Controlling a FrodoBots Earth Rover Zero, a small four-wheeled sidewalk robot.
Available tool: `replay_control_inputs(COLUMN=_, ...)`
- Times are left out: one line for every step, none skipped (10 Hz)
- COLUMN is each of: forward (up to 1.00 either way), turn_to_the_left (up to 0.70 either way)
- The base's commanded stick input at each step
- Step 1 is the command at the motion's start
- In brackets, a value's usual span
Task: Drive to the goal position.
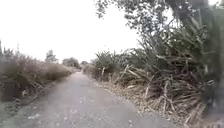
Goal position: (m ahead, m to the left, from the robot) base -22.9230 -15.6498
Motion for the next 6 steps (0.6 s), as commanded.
replay_control_inputs(forward=0.00, turn_to_the_left=-0.70)
replay_control_inputs(forward=0.00, turn_to_the_left=-0.70)
replay_control_inputs(forward=0.00, turn_to_the_left=-0.70)
replay_control_inputs(forward=0.00, turn_to_the_left=-0.70)
replay_control_inputs(forward=0.00, turn_to_the_left=-0.70)
replay_control_inputs(forward=0.00, turn_to_the_left=-0.70)
